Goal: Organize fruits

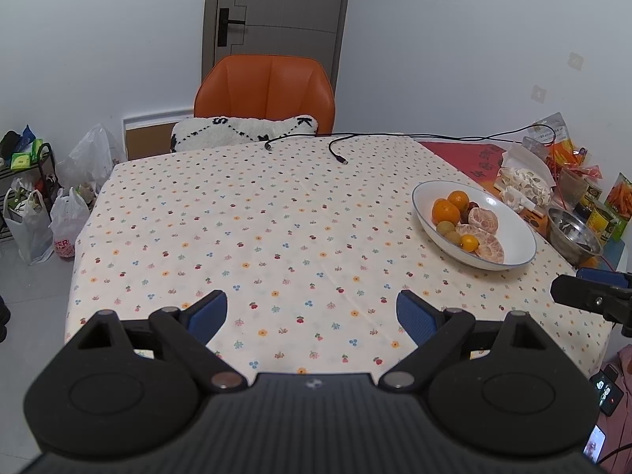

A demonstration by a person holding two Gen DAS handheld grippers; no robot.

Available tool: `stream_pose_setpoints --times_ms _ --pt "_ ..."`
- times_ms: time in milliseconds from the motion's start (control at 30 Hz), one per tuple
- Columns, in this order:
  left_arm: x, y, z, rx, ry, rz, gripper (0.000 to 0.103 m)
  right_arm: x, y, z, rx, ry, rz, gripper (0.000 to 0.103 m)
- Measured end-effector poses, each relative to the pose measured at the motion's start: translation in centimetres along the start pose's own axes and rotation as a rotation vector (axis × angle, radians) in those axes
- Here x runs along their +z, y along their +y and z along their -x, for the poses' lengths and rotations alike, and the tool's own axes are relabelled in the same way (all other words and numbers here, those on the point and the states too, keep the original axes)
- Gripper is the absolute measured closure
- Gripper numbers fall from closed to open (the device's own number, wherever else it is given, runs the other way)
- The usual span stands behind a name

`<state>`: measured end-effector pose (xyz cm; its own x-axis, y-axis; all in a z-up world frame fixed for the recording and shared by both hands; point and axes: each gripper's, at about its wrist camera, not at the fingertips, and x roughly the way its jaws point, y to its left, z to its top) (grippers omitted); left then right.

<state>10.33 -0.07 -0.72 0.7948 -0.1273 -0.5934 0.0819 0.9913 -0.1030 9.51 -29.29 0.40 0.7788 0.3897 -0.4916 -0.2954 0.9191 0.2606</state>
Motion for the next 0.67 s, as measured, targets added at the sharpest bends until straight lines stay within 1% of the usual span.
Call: stream_pose_setpoints --times_ms 400,667 --pt "0.00 -0.48 0.13 -0.014 -0.013 -0.020 0.012 -0.46 -0.58 -0.61 -0.012 0.015 -0.011 0.000" --pt "0.10 -0.94 -0.09 -0.022 -0.006 -0.035 0.012 -0.58 -0.84 -0.68 -0.014 0.014 -0.016 0.000"
